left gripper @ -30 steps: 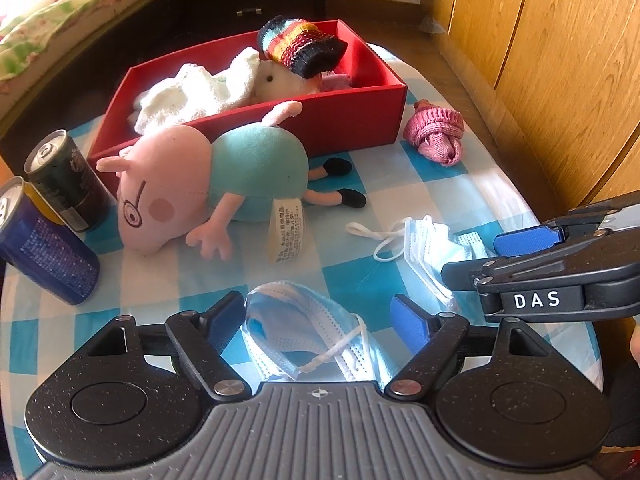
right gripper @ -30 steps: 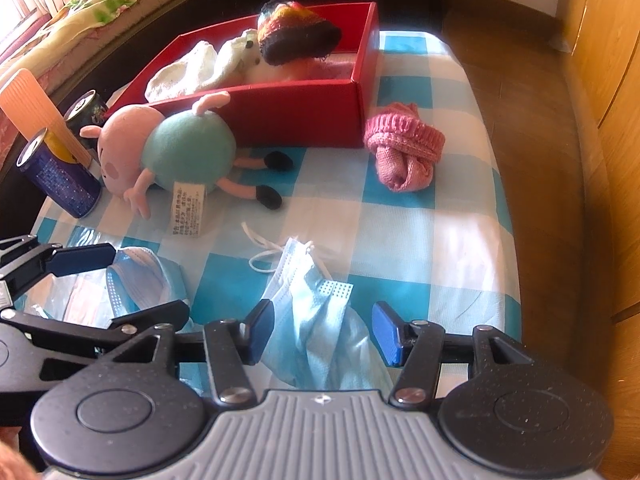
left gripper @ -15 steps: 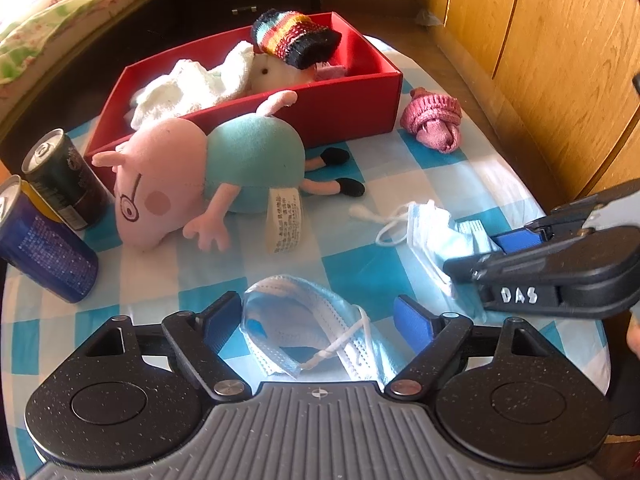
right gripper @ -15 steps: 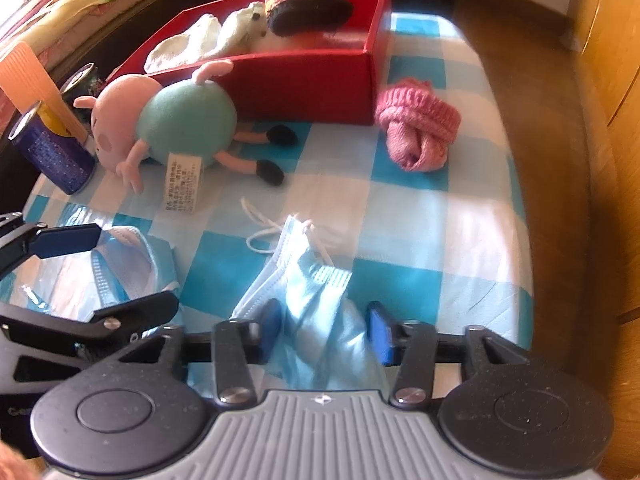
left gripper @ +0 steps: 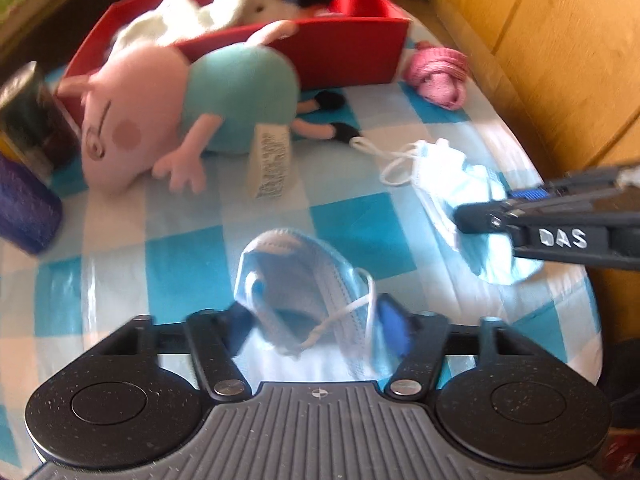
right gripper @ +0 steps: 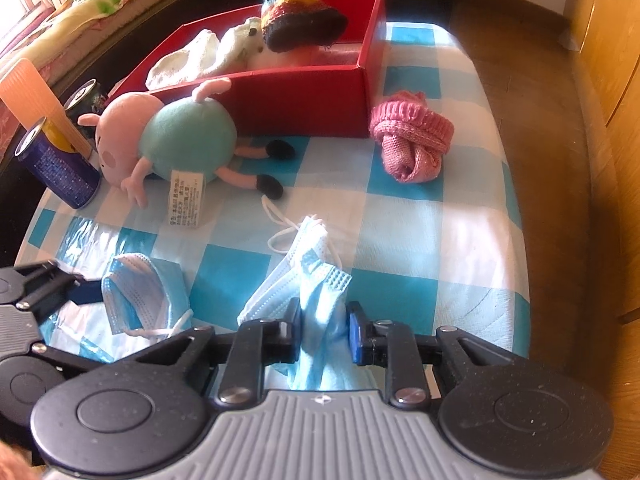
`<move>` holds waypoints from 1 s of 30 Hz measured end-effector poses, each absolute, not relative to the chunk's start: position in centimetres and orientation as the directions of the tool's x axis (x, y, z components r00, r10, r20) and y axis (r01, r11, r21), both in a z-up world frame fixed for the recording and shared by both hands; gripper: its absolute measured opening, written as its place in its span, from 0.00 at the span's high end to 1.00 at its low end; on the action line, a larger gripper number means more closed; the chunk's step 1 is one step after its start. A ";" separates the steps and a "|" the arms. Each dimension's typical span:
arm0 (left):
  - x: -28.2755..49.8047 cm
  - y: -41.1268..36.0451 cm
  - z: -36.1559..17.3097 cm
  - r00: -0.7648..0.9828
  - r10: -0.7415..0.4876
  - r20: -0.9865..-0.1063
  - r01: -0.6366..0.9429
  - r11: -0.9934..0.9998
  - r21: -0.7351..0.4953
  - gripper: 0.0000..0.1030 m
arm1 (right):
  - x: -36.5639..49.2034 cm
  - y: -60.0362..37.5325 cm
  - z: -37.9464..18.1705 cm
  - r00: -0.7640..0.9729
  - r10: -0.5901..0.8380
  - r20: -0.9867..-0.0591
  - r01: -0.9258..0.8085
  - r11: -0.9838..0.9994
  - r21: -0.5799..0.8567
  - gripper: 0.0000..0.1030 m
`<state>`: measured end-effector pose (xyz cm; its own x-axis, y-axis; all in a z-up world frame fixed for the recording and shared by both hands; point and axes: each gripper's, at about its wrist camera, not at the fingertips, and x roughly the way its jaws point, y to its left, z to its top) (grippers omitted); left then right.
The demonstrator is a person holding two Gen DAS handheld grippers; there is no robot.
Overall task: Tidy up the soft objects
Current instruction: 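Grasp a blue face mask with the left tool while the right tool grasps another mask, then lift both blue masks and carry them over the red box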
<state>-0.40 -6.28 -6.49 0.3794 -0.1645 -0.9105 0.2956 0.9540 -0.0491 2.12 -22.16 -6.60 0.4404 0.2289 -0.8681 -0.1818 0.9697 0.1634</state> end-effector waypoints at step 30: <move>-1.6 -7.3 -3.8 0.510 -0.073 -0.857 0.343 0.931 0.125 0.79 | 1.9 -21.1 -4.3 0.495 0.314 -0.810 -0.209 0.948 0.240 0.98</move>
<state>-1.58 -7.34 -3.84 0.5098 -0.0726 -0.8572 0.3431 0.9309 0.1252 1.91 -21.12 -4.35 0.4946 0.3140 -0.8104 -0.2090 0.9481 0.2398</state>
